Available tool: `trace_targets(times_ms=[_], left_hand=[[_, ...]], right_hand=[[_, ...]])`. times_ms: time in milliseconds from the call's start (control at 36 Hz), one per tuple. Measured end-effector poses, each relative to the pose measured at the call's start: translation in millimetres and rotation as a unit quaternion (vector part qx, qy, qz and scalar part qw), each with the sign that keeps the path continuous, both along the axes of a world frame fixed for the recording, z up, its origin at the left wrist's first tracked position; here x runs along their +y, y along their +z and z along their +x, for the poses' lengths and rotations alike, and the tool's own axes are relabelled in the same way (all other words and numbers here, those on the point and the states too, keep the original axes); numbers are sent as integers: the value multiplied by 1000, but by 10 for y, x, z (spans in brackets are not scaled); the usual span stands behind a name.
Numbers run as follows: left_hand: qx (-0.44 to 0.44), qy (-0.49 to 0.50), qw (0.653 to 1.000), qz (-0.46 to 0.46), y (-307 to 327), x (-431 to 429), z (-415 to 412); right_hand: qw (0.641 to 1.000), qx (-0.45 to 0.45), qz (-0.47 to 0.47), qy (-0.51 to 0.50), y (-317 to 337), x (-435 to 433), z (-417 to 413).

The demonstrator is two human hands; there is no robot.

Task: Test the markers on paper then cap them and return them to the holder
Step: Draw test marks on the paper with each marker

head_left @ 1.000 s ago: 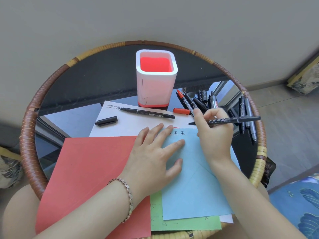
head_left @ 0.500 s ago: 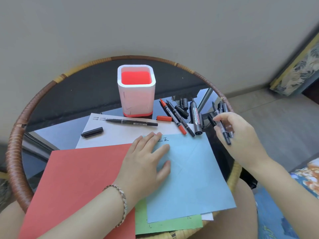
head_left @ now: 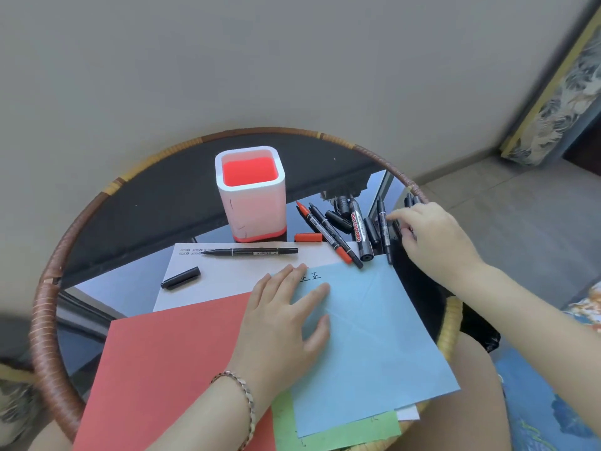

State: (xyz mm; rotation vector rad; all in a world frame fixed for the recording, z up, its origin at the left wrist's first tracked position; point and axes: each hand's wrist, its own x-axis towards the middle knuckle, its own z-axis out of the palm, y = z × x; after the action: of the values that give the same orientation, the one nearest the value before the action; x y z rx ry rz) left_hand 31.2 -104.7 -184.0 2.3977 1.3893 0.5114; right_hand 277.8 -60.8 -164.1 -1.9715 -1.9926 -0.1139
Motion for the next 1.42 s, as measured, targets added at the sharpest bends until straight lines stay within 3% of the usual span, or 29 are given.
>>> trace_targets(times_ms=[111,361,472,556,639,750,806,944,1083,1250,1417], left_hand=[[-2,4,1000,5,-12,4,5],[-2,6,1000,10,-7,-2,4],[-4,7,1000,7,-5,-7,0],[-3,9,1000,8,-3,-5,2],[-2,10,1000,13,-6,-2,5],[3,8,1000,14,0,1,4],[7,7,1000,12,7,0,3],[7,3,1000,6,11,3,0],[7,3,1000,7,-2,6,1],[5,8,1000,17,-13,8,-2],[0,7,1000,26,-32,8,-2]], right_hand=[[996,58,7,-73,67,-72,123],[984,-36,-81,-157,62,48,55],[977,-28,-103,-187,97,130,-12],[971,33,-127,-200,151,133,-42],[954,194,-140,-179,224,63,-41],[866,447,-164,-156,293,-119,-8],[827,527,-152,-126,296,-210,-50],[804,590,-71,-29,292,-404,-311],[824,567,0,18,228,-392,-568],[810,584,-12,56,122,-276,-836],[822,569,-2,-4,7,-157,-1031]])
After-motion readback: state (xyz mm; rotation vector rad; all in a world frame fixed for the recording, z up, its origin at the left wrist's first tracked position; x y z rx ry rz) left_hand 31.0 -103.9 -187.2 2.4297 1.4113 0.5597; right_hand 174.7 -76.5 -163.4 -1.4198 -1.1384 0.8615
